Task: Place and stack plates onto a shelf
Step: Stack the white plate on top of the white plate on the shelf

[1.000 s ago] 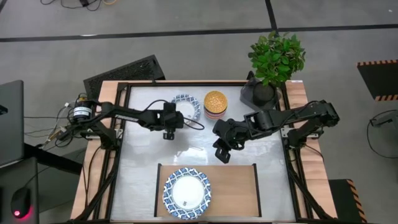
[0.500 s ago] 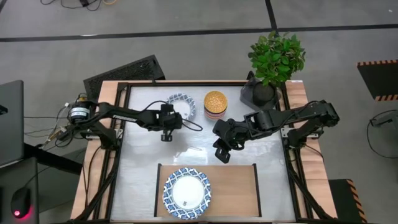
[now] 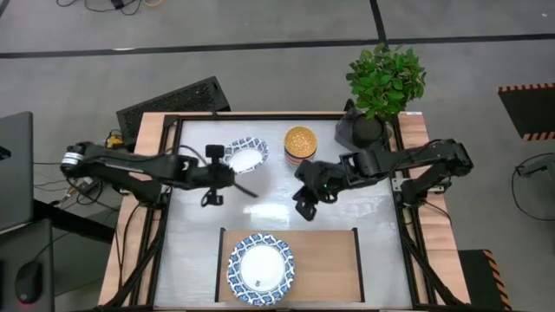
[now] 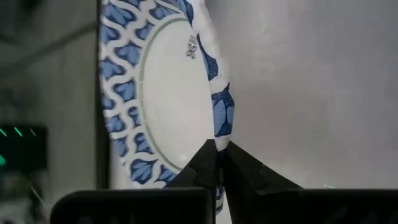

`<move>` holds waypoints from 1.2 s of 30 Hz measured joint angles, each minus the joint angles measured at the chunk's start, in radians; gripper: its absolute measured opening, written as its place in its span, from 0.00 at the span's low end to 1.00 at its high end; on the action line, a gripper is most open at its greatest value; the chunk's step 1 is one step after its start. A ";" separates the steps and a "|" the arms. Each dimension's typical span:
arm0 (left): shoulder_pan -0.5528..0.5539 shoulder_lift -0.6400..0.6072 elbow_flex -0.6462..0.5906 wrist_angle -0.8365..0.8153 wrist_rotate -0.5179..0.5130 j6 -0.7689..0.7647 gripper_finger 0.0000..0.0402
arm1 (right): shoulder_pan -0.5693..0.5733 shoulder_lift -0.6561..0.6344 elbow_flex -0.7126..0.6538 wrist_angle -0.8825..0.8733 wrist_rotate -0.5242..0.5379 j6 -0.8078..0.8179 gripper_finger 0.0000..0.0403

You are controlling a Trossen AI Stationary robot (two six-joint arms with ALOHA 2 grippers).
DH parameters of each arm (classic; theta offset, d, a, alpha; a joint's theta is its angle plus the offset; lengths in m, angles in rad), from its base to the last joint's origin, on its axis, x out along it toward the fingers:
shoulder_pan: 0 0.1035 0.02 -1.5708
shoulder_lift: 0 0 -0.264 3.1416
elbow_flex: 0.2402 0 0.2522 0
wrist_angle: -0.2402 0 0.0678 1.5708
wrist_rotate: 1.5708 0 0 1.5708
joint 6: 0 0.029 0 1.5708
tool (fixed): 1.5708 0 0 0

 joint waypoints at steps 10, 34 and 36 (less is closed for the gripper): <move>-0.203 -0.067 0.082 -0.084 -0.068 0.318 0.00 | -0.071 -0.105 -0.001 0.218 -0.066 0.051 0.14; -0.369 -0.055 0.082 0.151 -0.422 0.745 0.00 | -0.239 -0.062 0.000 0.210 -0.130 0.070 0.63; -0.372 -0.055 0.082 0.151 -0.421 0.745 0.00 | -0.239 -0.061 -0.001 0.216 -0.129 0.073 0.63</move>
